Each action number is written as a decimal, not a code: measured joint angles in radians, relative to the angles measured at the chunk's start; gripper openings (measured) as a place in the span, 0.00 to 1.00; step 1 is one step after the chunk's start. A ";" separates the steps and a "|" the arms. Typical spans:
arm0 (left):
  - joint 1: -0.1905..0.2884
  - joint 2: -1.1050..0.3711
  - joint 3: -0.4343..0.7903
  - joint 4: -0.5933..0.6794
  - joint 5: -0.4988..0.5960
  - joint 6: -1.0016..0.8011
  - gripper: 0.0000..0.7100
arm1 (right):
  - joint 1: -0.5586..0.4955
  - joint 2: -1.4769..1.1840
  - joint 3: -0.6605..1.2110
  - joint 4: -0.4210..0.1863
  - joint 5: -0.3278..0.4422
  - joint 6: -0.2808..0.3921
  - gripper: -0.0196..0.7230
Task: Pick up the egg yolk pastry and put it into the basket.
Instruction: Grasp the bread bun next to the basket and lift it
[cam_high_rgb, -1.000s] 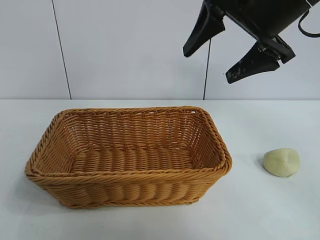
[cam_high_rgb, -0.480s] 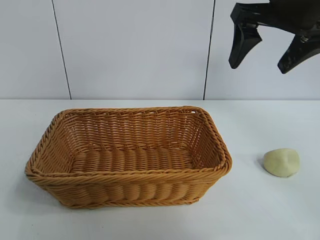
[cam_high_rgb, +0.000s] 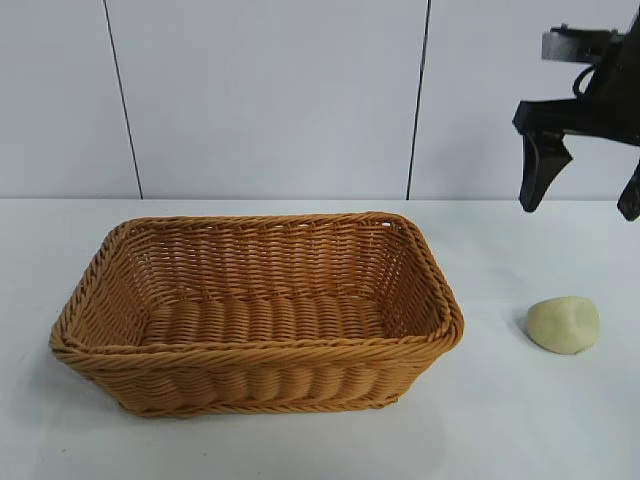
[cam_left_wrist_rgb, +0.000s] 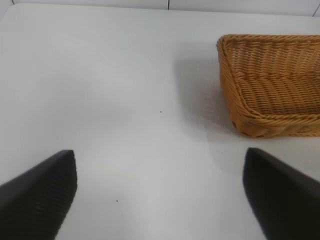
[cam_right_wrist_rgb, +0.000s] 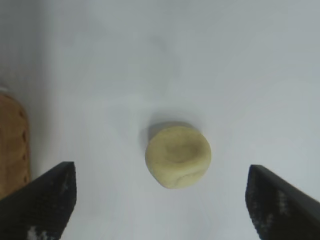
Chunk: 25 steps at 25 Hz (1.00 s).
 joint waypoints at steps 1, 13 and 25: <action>0.000 0.000 0.000 0.000 0.000 0.000 0.98 | 0.000 0.027 0.000 0.000 -0.002 0.000 0.88; 0.000 0.000 0.000 0.000 0.000 0.000 0.98 | 0.000 0.225 0.000 0.008 -0.028 0.000 0.80; 0.000 0.000 0.000 0.000 0.000 0.000 0.98 | 0.000 0.161 0.000 0.008 -0.002 -0.010 0.12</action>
